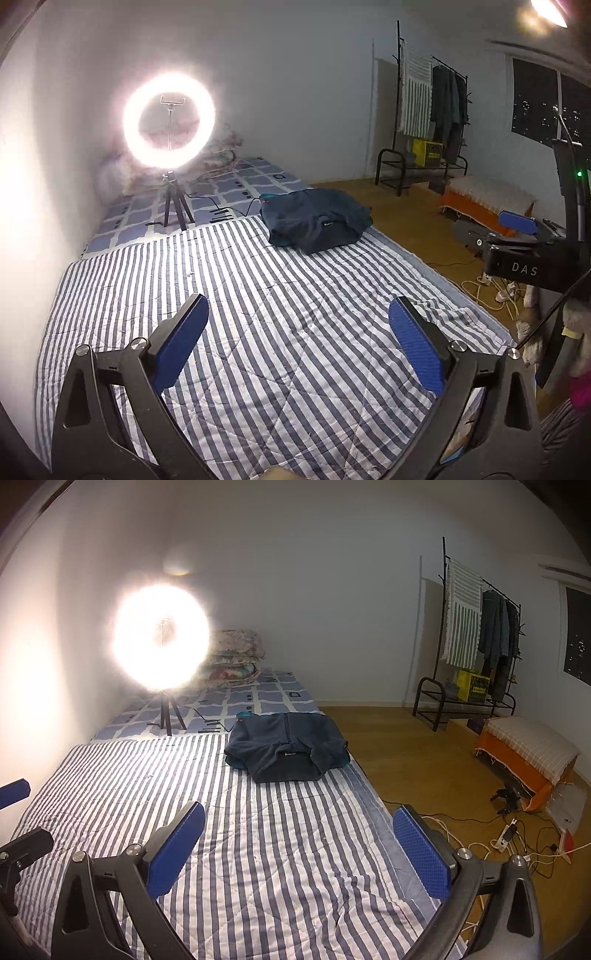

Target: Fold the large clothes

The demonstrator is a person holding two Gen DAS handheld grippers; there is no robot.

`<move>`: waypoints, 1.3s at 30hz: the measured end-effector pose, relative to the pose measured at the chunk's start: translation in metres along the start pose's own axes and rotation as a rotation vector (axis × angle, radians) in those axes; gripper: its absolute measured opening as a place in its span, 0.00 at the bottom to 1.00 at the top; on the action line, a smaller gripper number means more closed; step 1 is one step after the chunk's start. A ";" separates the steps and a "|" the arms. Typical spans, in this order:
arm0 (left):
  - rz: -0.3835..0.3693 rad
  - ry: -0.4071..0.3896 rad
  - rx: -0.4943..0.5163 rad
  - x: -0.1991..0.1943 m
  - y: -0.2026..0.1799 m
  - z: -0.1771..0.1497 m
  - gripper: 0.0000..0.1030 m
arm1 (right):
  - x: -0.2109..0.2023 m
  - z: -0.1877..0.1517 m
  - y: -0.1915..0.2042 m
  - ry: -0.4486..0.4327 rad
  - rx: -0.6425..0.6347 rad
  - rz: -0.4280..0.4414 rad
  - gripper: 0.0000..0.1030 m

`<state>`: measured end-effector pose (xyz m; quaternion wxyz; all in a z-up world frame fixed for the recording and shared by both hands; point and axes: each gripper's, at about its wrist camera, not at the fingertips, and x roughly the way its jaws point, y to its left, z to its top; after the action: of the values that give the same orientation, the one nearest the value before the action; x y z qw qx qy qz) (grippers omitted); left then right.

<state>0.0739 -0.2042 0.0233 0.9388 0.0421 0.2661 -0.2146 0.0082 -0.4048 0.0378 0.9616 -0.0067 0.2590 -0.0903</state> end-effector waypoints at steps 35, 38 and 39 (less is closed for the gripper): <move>0.002 0.006 -0.005 0.005 0.001 -0.006 0.97 | 0.002 -0.002 -0.002 -0.008 0.041 -0.005 1.00; 0.001 0.005 -0.007 0.004 0.000 -0.007 0.97 | 0.002 -0.002 -0.002 -0.008 0.043 -0.005 1.00; 0.000 0.006 -0.008 0.005 0.001 -0.006 0.97 | 0.002 -0.002 -0.002 -0.007 0.042 -0.005 1.00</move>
<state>0.0746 -0.2043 0.0155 0.9383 0.0391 0.2695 -0.2134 0.0086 -0.4071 0.0350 0.9623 0.0124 0.2534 -0.0980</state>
